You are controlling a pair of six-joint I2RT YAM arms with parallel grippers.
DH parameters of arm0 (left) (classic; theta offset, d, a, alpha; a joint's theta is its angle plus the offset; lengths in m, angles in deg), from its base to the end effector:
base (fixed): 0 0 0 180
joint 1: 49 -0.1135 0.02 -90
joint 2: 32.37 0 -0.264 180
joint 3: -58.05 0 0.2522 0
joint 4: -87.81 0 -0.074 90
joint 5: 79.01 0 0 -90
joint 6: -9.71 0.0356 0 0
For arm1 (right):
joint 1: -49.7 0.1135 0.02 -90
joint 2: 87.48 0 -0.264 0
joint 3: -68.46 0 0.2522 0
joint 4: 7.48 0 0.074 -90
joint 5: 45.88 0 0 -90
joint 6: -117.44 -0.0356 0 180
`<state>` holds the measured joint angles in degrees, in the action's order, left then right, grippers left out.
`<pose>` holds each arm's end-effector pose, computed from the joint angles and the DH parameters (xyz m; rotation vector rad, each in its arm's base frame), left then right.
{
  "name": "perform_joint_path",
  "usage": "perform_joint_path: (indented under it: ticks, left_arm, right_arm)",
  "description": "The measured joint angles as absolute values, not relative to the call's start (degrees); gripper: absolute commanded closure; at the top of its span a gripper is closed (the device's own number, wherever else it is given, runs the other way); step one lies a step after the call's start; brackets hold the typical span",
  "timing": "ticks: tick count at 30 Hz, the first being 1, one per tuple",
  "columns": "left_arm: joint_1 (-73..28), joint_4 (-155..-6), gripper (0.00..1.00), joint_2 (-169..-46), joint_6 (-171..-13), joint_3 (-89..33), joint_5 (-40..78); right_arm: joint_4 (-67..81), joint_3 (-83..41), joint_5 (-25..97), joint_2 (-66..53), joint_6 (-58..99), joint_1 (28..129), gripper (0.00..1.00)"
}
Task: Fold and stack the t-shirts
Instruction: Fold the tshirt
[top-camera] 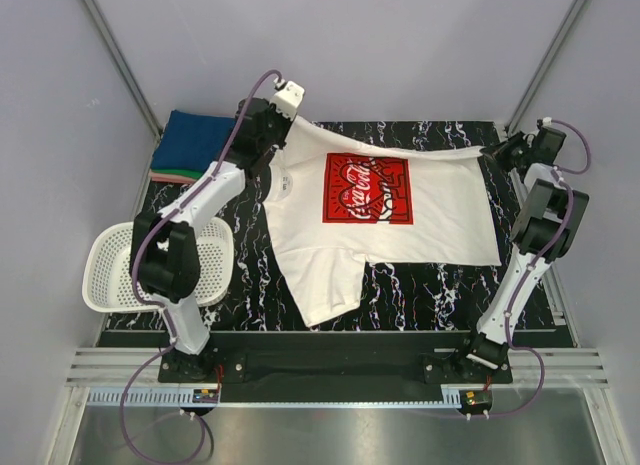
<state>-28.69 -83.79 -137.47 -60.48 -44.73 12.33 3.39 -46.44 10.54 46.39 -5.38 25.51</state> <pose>0.4203 -0.1564 0.3378 0.6189 1.6454 -0.0269 0.4928 -0.1998 0.1703 0.6601 1.9624 0.7025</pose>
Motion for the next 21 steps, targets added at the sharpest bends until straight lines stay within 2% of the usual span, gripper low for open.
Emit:
perform_joint_path:
  ticks: [5,21]
  left_arm:
    - [-28.82,-80.87,1.00,-134.06,-60.68,-37.27,12.24]
    - [-27.18,-70.33,1.00,-131.83,-61.18,-27.66,9.67]
  right_arm:
    - [6.82,-43.78,10.40,45.60,-4.90,25.18,1.00]
    - [15.41,-32.45,13.64,36.62,-3.00,23.65,1.00]
